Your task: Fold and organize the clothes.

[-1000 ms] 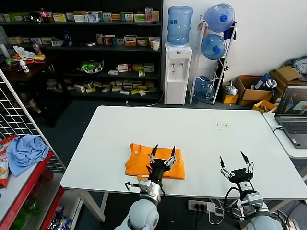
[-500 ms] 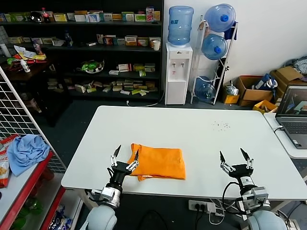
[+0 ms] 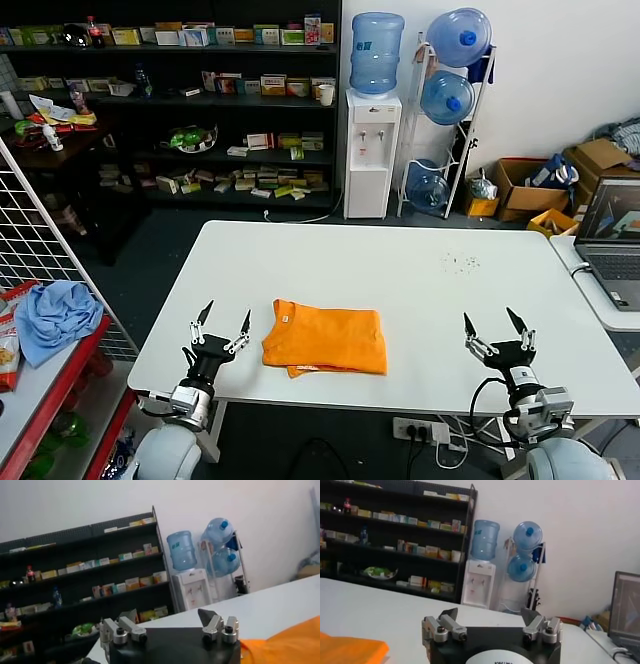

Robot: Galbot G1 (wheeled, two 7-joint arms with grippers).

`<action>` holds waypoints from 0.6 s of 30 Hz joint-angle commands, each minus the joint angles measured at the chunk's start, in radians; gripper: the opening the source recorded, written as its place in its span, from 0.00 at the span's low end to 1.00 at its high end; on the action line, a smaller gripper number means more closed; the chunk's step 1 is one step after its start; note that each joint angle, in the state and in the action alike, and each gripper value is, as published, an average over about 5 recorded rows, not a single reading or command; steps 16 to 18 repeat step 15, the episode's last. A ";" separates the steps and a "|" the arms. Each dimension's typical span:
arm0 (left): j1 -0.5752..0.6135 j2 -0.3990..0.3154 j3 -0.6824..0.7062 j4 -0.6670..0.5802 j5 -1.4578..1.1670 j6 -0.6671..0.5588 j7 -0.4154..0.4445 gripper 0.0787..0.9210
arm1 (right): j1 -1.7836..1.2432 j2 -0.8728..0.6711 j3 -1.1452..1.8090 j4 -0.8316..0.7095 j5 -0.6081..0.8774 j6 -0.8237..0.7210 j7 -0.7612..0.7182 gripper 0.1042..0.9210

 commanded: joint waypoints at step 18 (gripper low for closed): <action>0.028 0.036 -0.071 -0.067 -0.045 0.140 0.045 0.88 | -0.004 0.019 0.015 0.014 -0.017 -0.040 -0.033 0.88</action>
